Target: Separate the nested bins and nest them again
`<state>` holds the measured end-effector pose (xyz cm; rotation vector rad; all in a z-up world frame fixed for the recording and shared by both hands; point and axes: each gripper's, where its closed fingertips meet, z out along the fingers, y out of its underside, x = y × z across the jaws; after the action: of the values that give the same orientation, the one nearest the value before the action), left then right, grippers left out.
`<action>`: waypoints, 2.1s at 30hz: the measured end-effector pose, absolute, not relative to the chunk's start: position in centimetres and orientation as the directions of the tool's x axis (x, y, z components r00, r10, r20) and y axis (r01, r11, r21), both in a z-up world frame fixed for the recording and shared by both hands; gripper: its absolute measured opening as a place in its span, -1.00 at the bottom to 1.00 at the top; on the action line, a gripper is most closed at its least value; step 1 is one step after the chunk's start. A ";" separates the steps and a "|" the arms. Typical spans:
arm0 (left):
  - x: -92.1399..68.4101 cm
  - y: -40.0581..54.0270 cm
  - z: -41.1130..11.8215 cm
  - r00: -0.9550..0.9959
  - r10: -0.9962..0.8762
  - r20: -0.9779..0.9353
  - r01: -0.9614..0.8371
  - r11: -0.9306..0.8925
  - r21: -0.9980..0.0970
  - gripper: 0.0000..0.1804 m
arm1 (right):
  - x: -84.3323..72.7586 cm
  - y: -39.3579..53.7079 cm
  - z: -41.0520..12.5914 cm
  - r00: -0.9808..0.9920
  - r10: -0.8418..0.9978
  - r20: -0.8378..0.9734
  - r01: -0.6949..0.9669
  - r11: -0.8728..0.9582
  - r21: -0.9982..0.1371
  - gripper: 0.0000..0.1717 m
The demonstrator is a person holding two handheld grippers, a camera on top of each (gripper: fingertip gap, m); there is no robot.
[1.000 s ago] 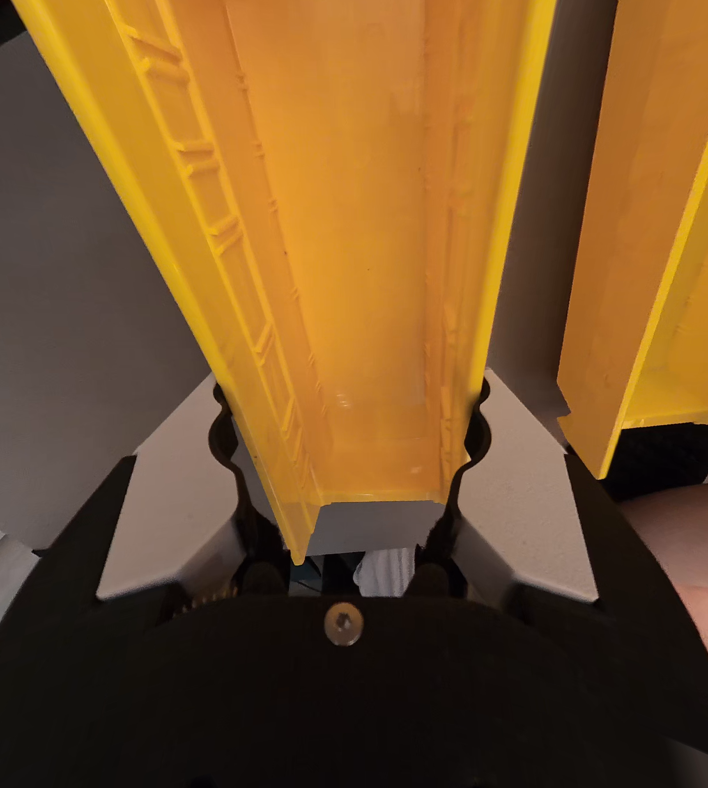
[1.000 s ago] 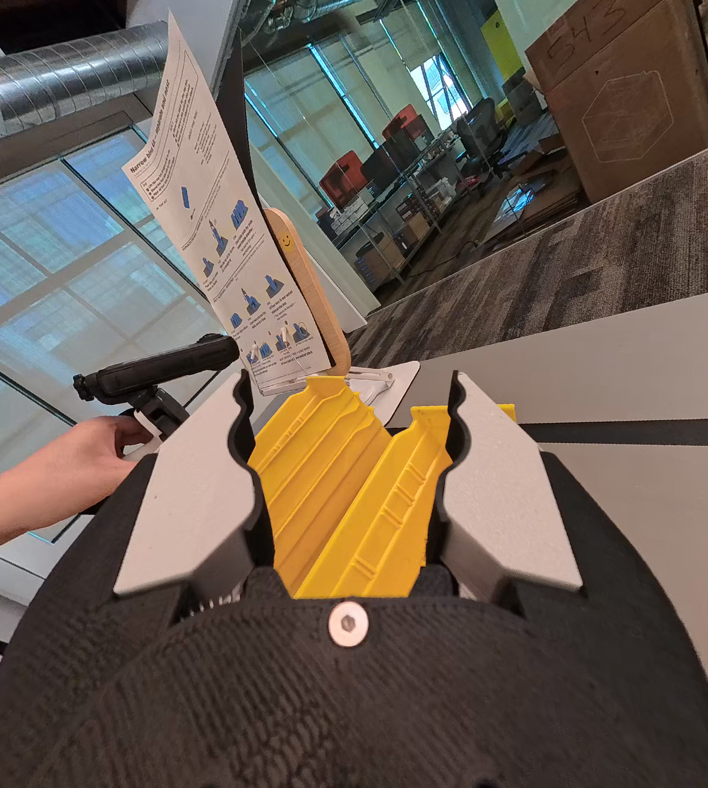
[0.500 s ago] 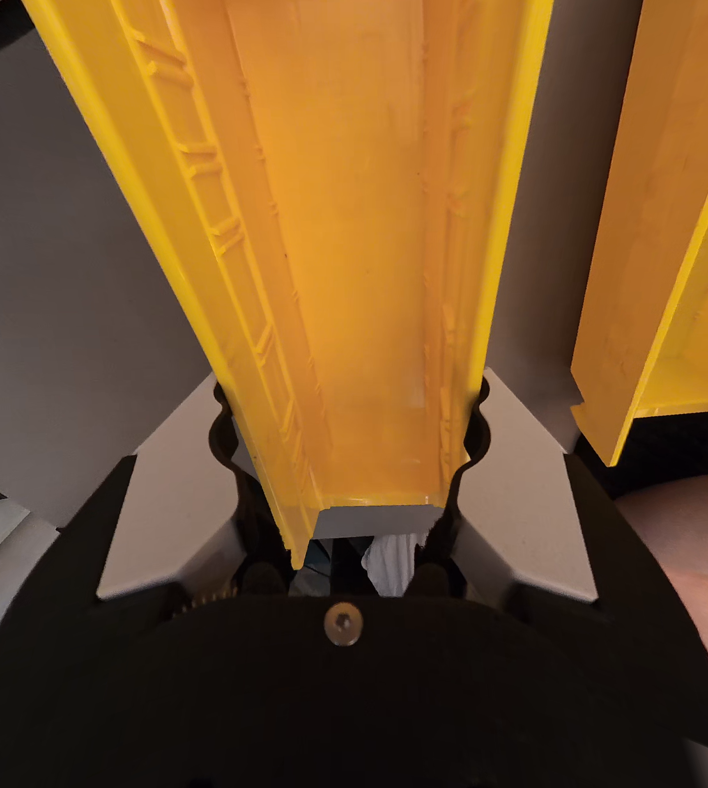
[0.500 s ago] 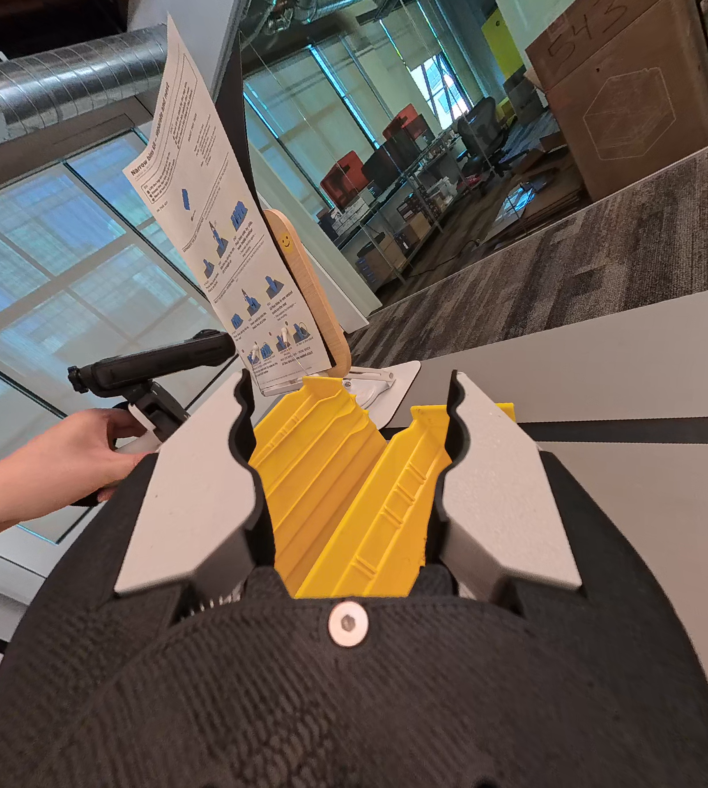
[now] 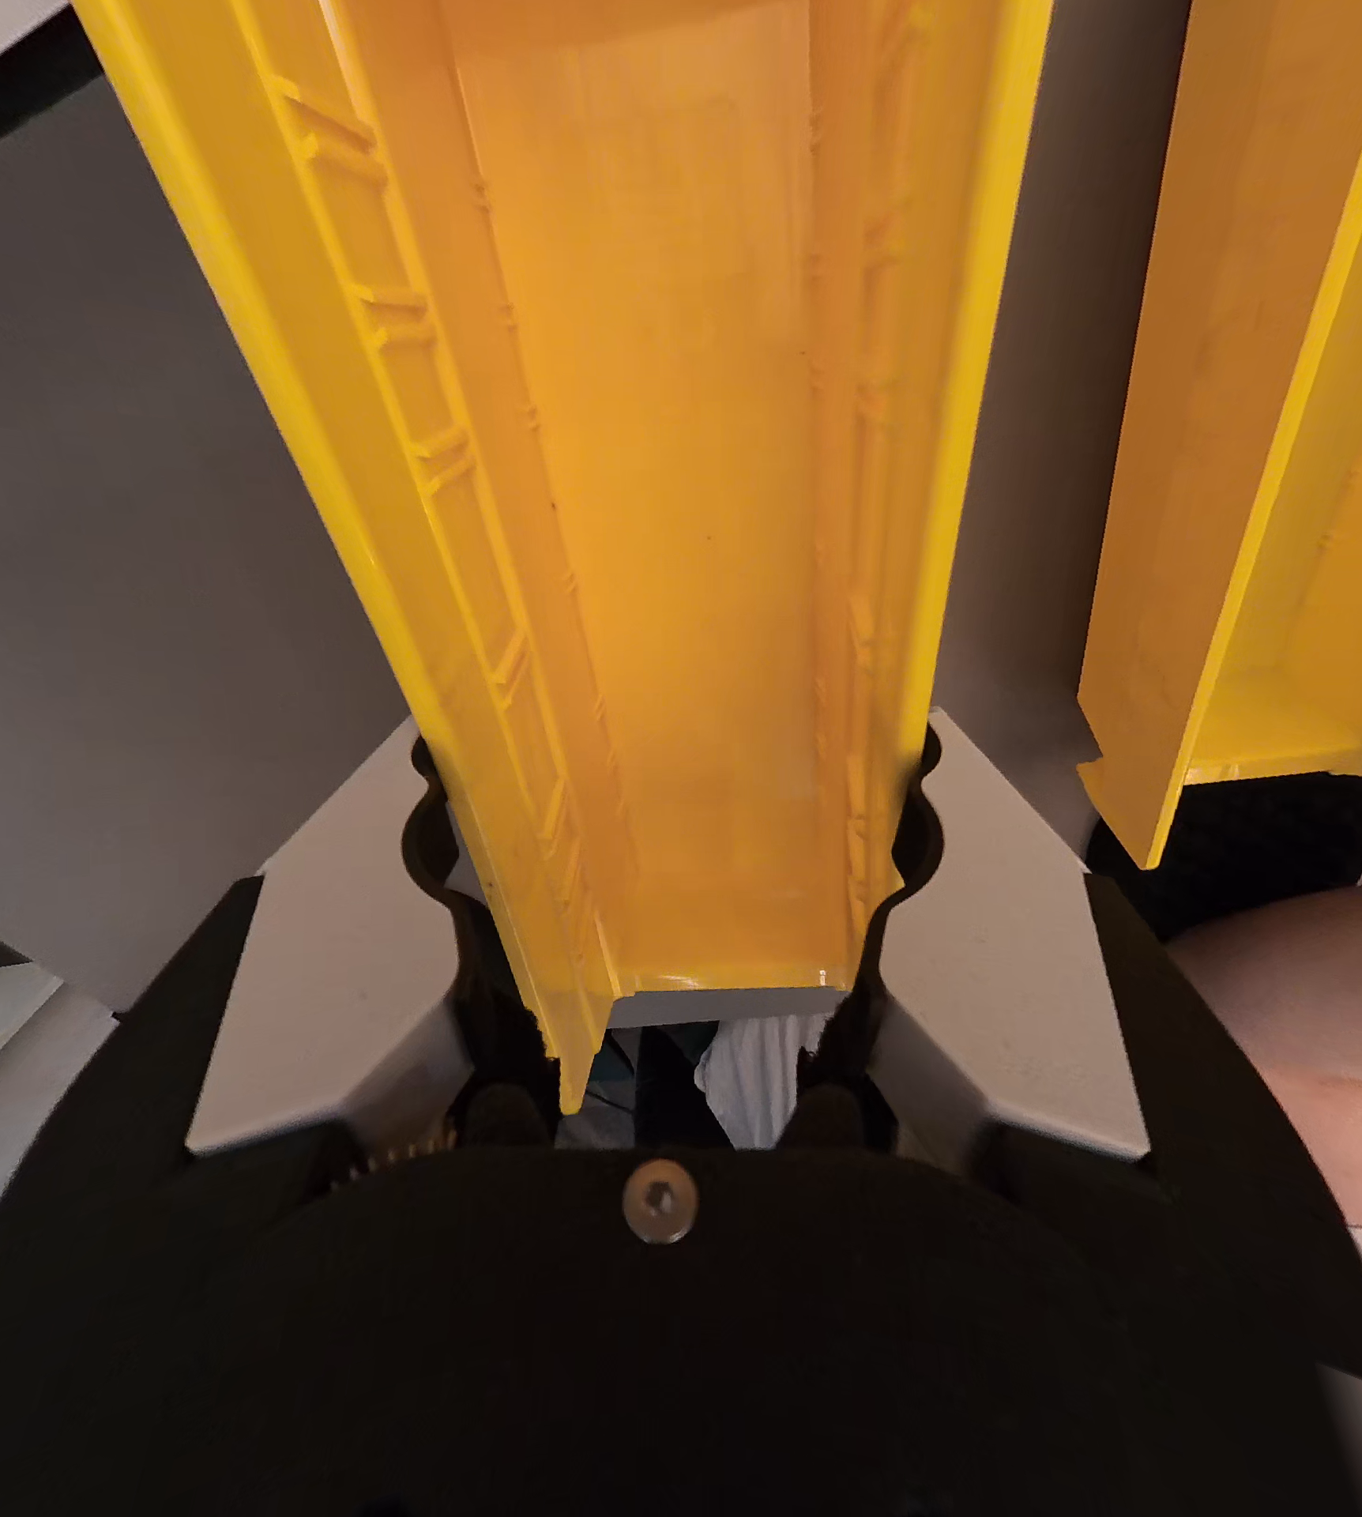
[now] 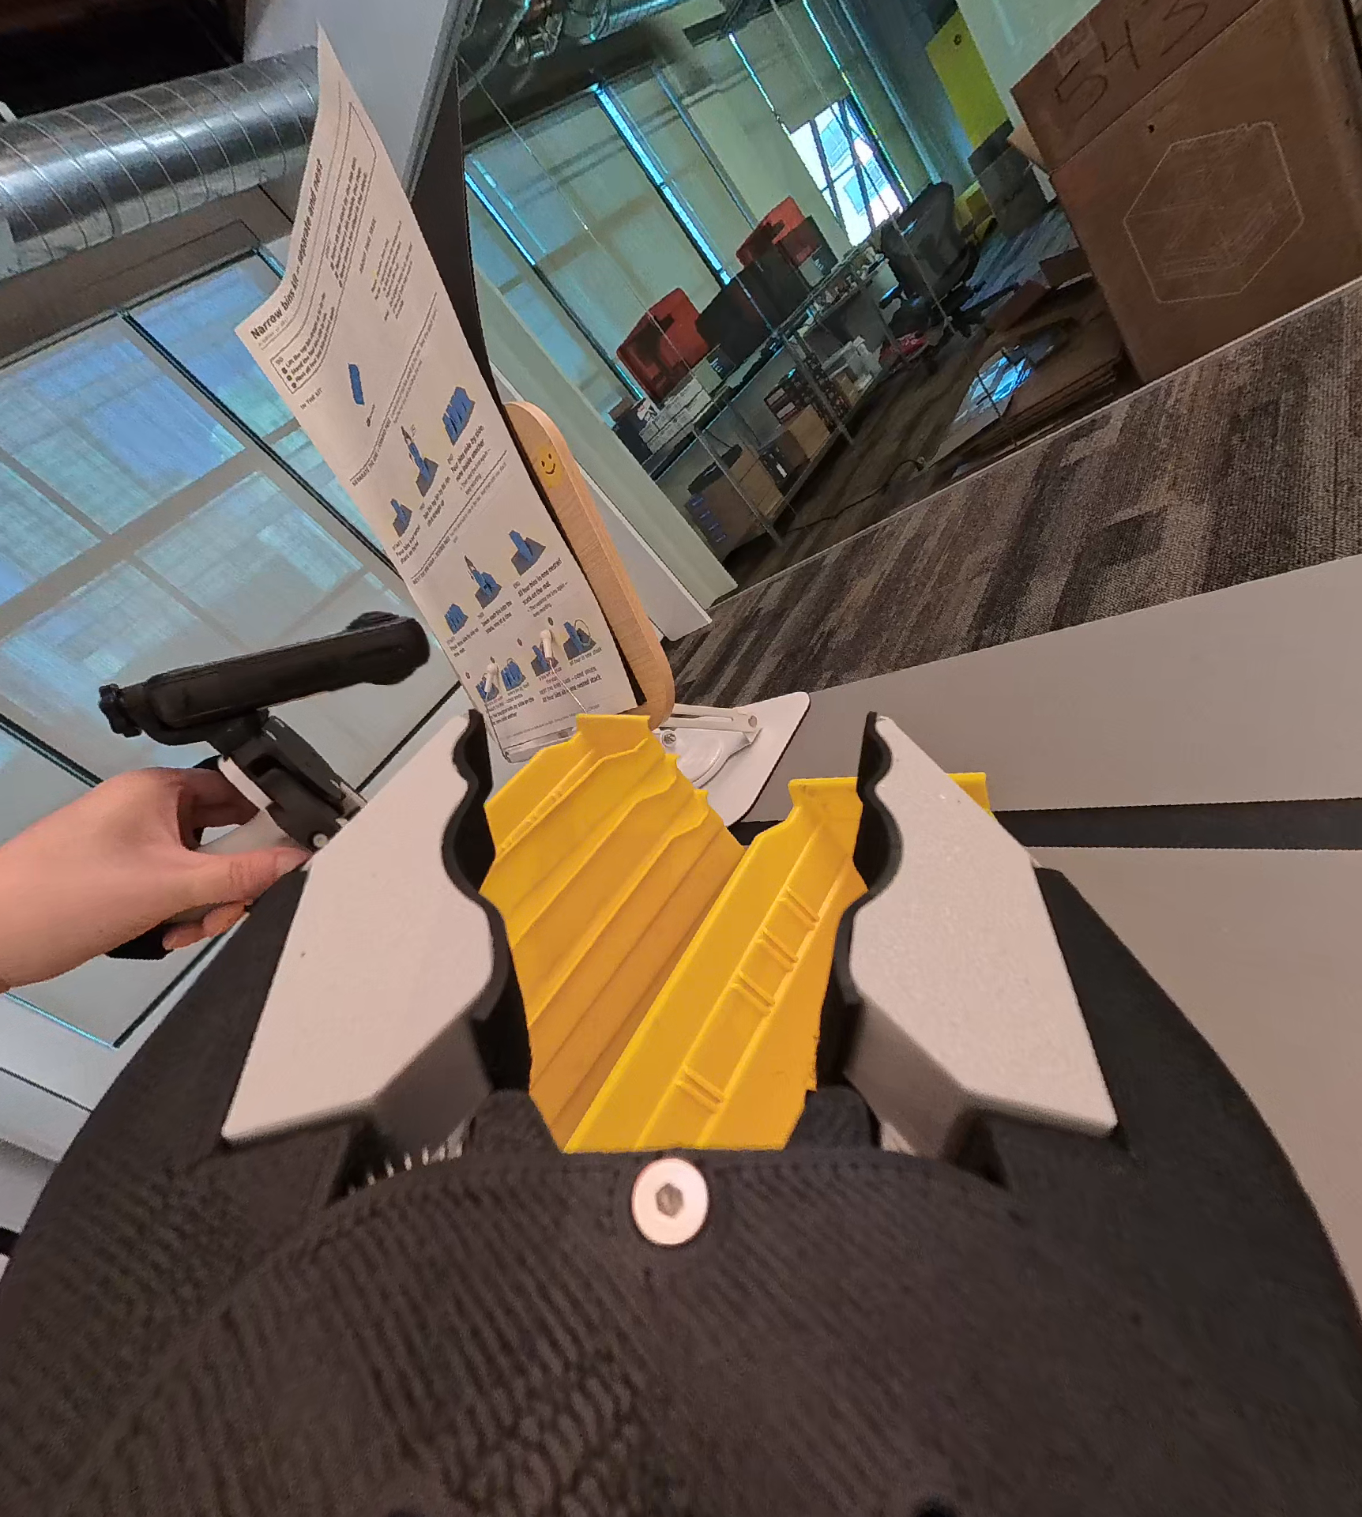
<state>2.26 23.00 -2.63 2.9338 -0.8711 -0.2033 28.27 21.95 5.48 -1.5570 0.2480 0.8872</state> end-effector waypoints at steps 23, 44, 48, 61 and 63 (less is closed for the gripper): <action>2.2 23.2 -1.0 0.832 -0.545 -0.102 -0.536 -0.838 0.105 0.25 | 28.2 21.9 5.5 0.682 0.329 -0.653 -0.618 -0.219 -0.756 0.03; 2.0 22.8 -3.0 0.830 -0.553 -0.081 -0.544 -0.832 0.110 0.26 | 11.0 11.7 7.7 0.347 0.929 -0.127 0.103 -0.173 -0.980 -0.89; 1.9 22.8 -2.9 0.830 -0.552 -0.075 -0.544 -0.832 0.105 0.27 | 6.1 11.6 3.2 0.275 0.961 0.039 0.404 -0.079 -0.911 -1.00; 1.9 22.9 -3.2 0.830 -0.554 -0.063 -0.545 -0.831 0.111 0.27 | 2.2 14.8 -1.7 0.265 0.964 -0.019 0.503 -0.154 -0.851 -1.00; 1.7 22.9 -3.2 0.826 -0.559 -0.070 -0.551 -0.827 0.113 0.26 | 2.1 14.9 -2.6 0.264 0.964 -0.044 0.523 -0.182 -0.833 -1.00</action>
<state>1.74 22.93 -3.19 2.9171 -0.8886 -0.1531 2.06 14.87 -2.58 -1.8183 -1.3532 0.7779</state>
